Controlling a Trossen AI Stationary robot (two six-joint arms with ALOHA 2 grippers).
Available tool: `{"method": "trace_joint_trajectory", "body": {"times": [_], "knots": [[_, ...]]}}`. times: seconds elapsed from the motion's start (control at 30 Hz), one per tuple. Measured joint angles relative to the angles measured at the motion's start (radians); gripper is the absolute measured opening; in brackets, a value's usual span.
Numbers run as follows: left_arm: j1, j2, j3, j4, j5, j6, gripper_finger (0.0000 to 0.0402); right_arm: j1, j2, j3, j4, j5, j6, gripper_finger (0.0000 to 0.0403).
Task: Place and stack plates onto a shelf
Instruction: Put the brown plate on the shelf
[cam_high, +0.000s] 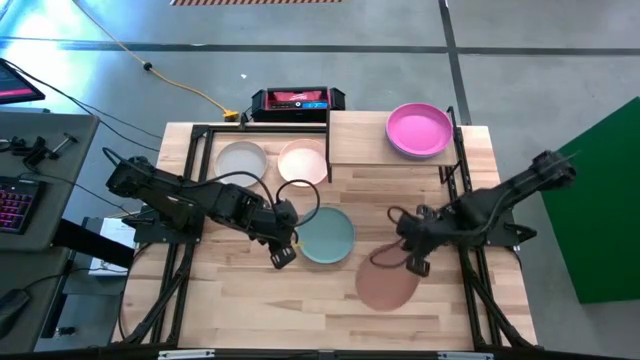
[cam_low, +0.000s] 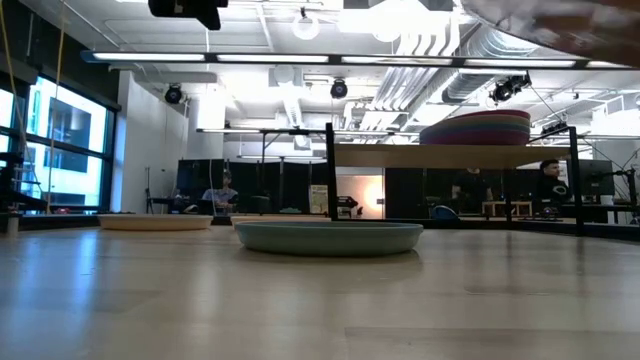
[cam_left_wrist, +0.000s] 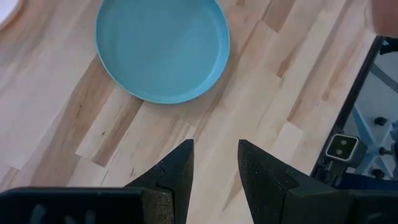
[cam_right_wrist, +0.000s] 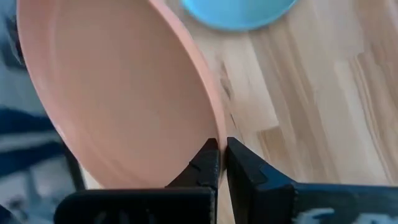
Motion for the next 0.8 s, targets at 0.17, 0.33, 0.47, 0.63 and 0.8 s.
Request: {"method": "trace_joint_trajectory", "body": {"times": [0.17, 0.33, 0.47, 0.63, 0.8], "knots": [[0.001, 0.000, 0.000, 0.000, -0.031, 0.001, 0.0115, -0.102, -0.070, 0.000, 0.025, -0.004, 0.016, 0.0000], [0.009, 0.000, 0.000, 0.000, -0.067, 0.031, 0.0115, -0.239, -0.125, 0.000, 0.052, -0.005, 0.012, 0.0000], [0.034, 0.000, 0.000, -0.001, -0.094, 0.074, 0.0115, -0.378, -0.148, 0.000, 0.081, -0.005, -0.011, 0.0000], [0.070, 0.000, 0.000, -0.002, -0.137, 0.151, 0.0115, -0.559, -0.147, 0.000, 0.165, -0.048, -0.041, 0.0000], [0.106, 0.000, 0.000, -0.004, -0.157, 0.230, 0.0115, -0.731, -0.145, 0.000, 0.282, -0.087, -0.068, 0.0000]]}}
